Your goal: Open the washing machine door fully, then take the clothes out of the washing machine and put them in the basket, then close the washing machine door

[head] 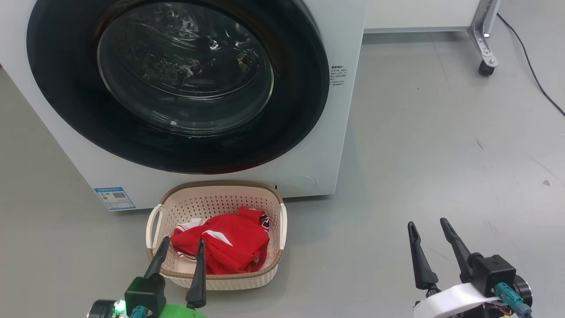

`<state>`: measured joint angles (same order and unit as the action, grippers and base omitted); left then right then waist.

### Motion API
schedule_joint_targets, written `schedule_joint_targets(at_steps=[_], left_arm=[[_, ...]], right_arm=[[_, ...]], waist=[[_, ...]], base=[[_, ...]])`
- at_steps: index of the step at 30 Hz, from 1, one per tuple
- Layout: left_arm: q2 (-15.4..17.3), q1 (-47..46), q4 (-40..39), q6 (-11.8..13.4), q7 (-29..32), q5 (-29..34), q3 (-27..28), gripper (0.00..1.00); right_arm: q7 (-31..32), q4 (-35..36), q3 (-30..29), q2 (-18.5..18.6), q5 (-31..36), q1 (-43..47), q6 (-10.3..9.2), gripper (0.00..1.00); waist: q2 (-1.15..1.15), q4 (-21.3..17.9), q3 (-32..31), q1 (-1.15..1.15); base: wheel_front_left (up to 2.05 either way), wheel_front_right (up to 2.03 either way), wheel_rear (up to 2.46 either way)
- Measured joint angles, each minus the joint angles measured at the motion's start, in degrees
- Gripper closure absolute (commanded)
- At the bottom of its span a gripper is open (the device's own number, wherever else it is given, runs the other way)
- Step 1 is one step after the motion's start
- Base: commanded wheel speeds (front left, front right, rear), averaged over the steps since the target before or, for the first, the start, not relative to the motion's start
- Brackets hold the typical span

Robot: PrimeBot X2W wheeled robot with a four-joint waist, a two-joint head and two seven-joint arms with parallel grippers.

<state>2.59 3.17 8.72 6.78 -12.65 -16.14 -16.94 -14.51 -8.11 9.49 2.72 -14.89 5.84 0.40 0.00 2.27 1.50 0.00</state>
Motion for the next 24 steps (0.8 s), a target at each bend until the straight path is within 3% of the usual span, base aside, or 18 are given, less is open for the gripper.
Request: schedule_joint_targets(at_steps=[20, 21, 24], left_arm=[[0.1, 0.4, -0.6, 0.0, 0.1, 0.0, 0.0, 0.0], [0.1, 0.4, -0.6, 0.0, 0.1, 0.0, 0.0, 1.0], [-0.1, 0.7, 1.4, 0.0, 0.2, 0.0, -0.2, 1.0]], right_arm=[[0.0, 0.7, 0.0, -0.1, 0.0, 0.7, 0.0, 0.0], [0.0, 0.7, -0.1, -0.1, 0.0, 0.7, 0.0, 1.0], [0.1, -1.1, 0.1, -0.4, 0.0, 1.0, 0.01, 1.0]], waist=[[0.0, -0.4, 0.1, 0.0], [0.0, -0.5, 0.1, 0.0], [0.0, -0.5, 0.1, 0.0]], base=[[0.0, 0.0, 0.0], [0.0, 0.0, 0.0], [0.0, 0.0, 0.0]])
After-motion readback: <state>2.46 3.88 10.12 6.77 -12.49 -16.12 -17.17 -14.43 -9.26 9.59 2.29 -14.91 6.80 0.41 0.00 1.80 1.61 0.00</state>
